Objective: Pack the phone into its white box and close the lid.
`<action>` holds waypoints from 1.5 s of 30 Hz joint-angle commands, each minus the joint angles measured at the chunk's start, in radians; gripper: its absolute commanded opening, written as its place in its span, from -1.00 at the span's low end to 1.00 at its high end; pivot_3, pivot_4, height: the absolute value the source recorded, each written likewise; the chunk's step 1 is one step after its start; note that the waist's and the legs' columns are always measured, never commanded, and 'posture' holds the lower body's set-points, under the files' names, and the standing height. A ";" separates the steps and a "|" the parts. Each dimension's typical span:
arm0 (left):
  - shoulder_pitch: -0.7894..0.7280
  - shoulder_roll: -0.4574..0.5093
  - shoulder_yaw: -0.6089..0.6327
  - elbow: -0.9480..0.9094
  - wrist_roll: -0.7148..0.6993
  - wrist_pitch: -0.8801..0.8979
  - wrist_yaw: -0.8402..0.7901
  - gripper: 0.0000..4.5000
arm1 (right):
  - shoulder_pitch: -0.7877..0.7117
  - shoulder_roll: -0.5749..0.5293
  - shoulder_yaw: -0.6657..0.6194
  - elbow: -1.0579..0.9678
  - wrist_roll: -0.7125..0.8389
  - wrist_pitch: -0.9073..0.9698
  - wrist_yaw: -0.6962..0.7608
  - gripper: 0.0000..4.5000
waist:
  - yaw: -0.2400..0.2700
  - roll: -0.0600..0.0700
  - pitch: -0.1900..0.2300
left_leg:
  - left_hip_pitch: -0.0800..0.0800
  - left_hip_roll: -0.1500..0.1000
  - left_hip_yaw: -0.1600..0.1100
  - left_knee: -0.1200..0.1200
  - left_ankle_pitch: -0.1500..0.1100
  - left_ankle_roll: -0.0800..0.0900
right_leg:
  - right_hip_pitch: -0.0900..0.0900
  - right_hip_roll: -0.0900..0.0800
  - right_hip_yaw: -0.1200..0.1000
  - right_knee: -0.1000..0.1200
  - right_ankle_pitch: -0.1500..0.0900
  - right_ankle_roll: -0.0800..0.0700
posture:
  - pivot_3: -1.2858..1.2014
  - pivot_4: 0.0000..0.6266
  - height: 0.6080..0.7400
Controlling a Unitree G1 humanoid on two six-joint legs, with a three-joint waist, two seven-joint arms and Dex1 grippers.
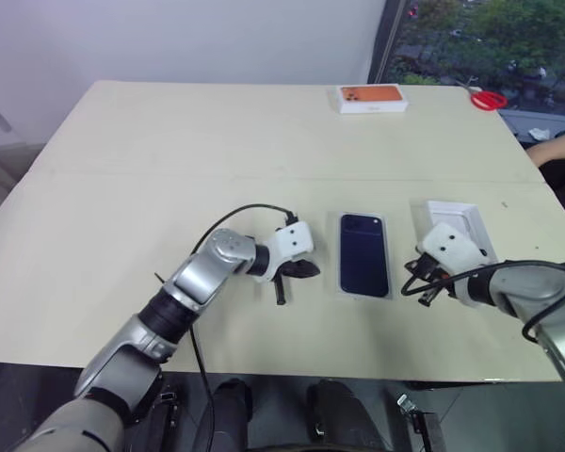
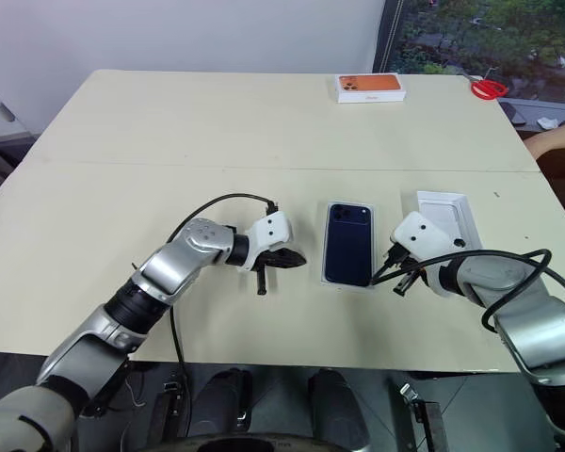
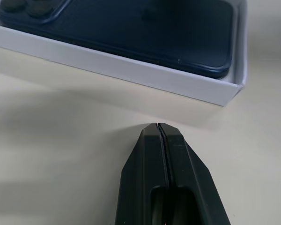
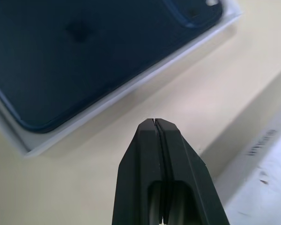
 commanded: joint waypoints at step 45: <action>-0.082 -0.235 -0.012 0.156 0.082 0.014 0.001 -0.99 | 0.039 -0.053 -0.085 0.037 -0.026 -0.054 0.053 -1.00 | 0.001 0.000 0.000 | 0.001 0.000 -0.001 0.001 0.000 0.000 | 0.002 0.000 0.000 0.000 0.000 0.000 | 0.03 -0.52 1.00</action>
